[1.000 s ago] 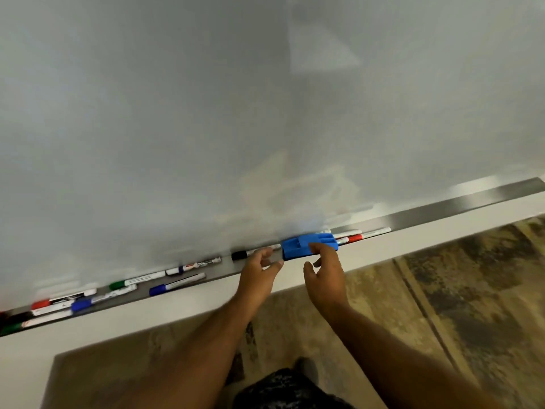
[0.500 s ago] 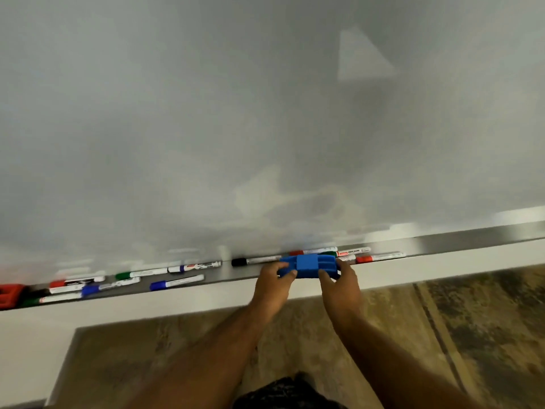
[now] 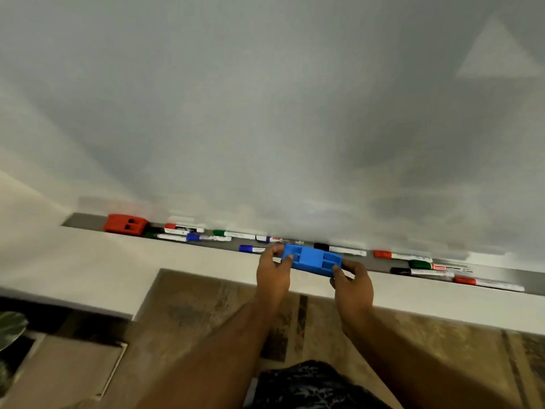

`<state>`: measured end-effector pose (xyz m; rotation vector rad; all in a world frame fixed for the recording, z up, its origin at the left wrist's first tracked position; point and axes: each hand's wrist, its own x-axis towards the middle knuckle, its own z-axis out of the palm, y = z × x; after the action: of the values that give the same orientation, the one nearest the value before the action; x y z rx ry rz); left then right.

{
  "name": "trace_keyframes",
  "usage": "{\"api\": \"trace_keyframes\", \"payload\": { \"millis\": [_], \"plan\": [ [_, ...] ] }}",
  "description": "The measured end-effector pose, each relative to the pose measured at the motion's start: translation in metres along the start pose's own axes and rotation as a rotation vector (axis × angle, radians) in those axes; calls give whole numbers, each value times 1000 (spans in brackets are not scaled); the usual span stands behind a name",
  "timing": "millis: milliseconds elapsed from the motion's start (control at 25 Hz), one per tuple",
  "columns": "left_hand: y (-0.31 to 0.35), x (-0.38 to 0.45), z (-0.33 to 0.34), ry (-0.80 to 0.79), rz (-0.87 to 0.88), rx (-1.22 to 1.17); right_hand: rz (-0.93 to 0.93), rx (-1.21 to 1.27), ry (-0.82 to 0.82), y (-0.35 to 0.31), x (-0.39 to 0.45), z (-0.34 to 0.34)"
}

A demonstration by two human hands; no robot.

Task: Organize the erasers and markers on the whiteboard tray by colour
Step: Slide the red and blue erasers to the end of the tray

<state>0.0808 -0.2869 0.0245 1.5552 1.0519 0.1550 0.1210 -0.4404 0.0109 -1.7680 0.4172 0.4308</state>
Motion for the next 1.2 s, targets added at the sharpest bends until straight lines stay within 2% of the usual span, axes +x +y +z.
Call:
{"api": "trace_keyframes", "payload": {
  "millis": [280,520,760,1040,1200],
  "plan": [
    [-21,59,-148,224,-8,-162,-52,-118,-278,-31,-68,154],
    [-58,157,-329,324,17,-121,-75,-197,-437,-61,-128,341],
    [-44,229,-476,436,57,-125,46,-137,-557,-91,-177,493],
    [-33,299,-582,497,216,72,88,-122,-679,-111,-199,612],
    [-41,325,-614,392,248,217,107,-121,-689,-113,-197,659]
  ]
}}
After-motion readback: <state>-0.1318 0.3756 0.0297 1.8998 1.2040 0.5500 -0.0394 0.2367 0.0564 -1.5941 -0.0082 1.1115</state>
